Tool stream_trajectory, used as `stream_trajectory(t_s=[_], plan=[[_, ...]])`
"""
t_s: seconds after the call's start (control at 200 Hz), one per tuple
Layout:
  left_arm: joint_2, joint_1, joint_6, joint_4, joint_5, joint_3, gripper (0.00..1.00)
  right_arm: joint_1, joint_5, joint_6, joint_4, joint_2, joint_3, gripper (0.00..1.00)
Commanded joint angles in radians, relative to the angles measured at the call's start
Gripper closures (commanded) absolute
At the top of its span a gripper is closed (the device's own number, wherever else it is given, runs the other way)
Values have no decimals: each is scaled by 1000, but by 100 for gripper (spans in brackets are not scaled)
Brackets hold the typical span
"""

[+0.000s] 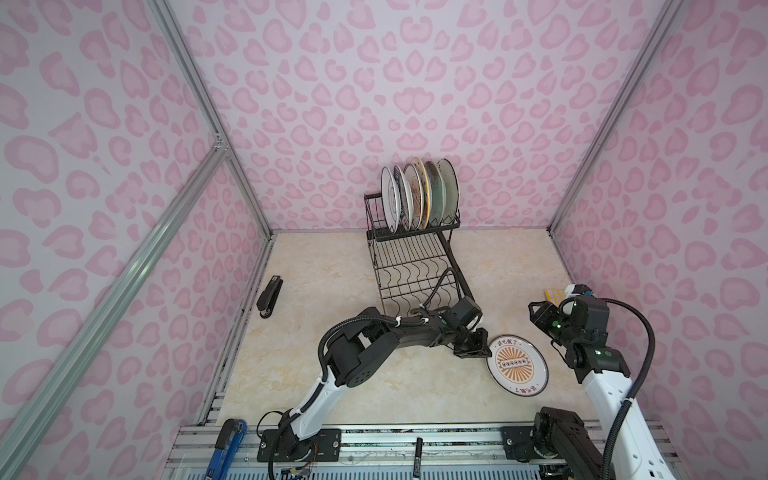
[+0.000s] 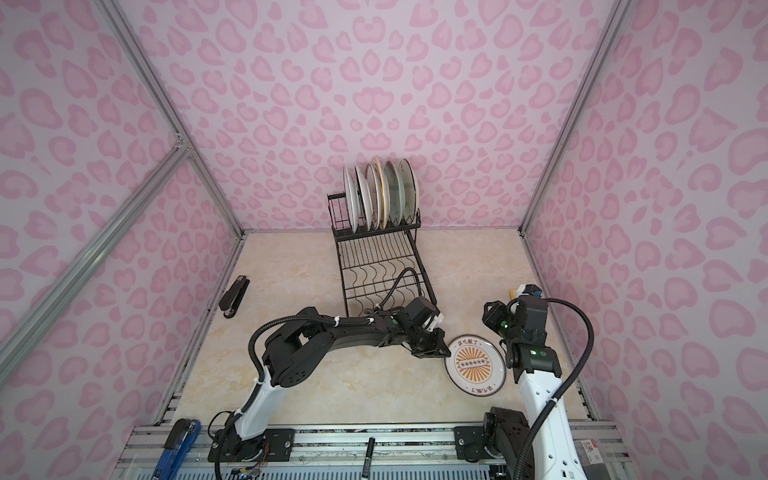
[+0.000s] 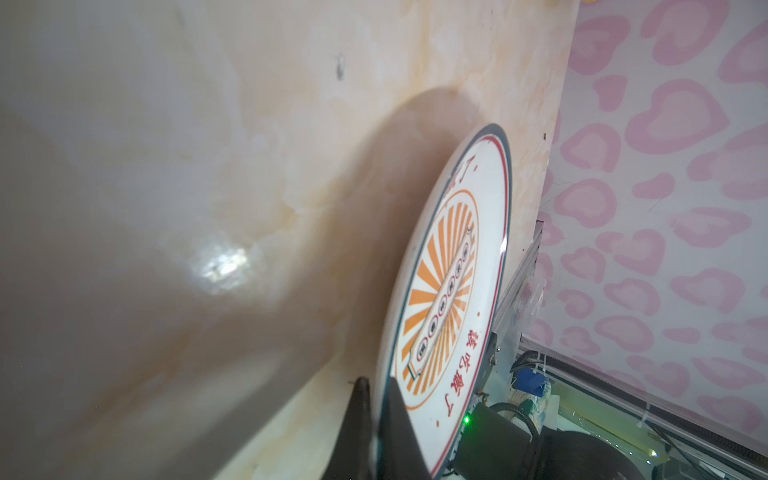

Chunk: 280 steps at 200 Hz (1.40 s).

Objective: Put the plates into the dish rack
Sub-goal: 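Pinch the sunburst plate rim with the left gripper and tilt it upright, then close the right gripper on the upright plate's rim while the left gripper holds it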

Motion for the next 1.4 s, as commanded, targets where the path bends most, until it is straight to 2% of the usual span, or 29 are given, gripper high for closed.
stream_trajectory(t_s=[0.0,0.42,0.625,0.885,1.01,1.105,1.245,1.335,1.395], plan=[[-47,17,11,-19,-30,-19,97,-3,-7,-10,5,0,1,57],[-196,94,68,-39,4,-55,97,-33,13,-21,-2,-11,29,57],[-293,147,78,-14,13,-118,97,-48,-4,-25,14,-34,30,57],[-481,266,152,-61,-40,-248,97,-51,-172,11,154,-15,2,56],[-576,329,186,-93,-68,-319,97,-47,-287,36,250,39,-11,49],[-629,387,201,-76,-25,-378,97,-2,-343,47,305,90,-7,41],[-696,473,230,-77,5,-437,97,148,-278,30,322,165,25,36],[-737,512,245,-73,26,-460,97,222,-259,69,391,224,24,35],[-761,543,232,-38,56,-490,97,266,-262,94,460,266,22,30]])
